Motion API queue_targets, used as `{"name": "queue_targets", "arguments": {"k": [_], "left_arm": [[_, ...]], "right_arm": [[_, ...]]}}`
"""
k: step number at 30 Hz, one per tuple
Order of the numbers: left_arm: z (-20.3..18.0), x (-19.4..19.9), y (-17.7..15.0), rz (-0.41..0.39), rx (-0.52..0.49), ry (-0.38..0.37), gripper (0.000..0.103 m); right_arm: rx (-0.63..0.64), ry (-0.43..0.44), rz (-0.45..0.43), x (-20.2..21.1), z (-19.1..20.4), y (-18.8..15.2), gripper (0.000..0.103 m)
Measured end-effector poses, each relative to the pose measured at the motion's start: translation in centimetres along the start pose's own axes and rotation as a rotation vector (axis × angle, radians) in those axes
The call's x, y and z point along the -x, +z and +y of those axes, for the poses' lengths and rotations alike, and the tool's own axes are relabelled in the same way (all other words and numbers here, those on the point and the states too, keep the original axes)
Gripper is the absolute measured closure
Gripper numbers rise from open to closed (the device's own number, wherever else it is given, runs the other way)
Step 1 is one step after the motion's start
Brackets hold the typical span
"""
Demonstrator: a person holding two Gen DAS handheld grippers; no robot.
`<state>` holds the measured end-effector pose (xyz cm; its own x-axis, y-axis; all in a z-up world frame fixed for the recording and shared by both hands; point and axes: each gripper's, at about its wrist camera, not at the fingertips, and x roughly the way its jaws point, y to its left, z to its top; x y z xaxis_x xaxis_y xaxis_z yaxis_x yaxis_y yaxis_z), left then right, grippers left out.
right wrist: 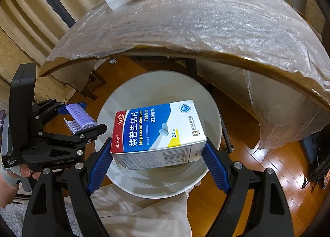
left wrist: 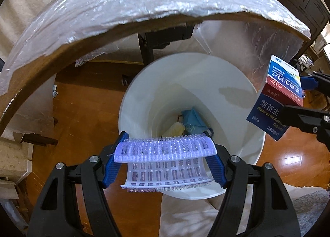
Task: Collect trash
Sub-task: 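Open both tools to drop the rack and box into the bin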
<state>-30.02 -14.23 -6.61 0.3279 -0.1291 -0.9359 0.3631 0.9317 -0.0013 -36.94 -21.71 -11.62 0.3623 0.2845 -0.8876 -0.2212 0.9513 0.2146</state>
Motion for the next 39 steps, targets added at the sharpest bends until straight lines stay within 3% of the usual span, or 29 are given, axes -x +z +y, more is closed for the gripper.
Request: {"name": "queue_targets", "arguments": {"k": [21,30,33,39], "left_arm": [[-0.7,-4.0,0.3,0.052,-0.061,-0.018,0.031],[-0.3,-4.4,0.6,0.032,-0.071,-0.035,0.031],[-0.4,-4.2,0.7,0.015,-0.085,-0.034,0.013],[-0.3,-4.1,0.8,-0.007,-0.097,-0.04,0.013]], "right_arm": [[-0.018,-0.052,0.058,-4.2,-0.6,-0.2,0.021],[-0.034,-0.068,0.061,-5.0,-1.0,0.0,0.019],[-0.052,-0.055,0.044,-4.5,-1.0,0.0,0.015],[-0.07,-0.064,0.019,-3.5,-1.5,0.2,0.011]]}}
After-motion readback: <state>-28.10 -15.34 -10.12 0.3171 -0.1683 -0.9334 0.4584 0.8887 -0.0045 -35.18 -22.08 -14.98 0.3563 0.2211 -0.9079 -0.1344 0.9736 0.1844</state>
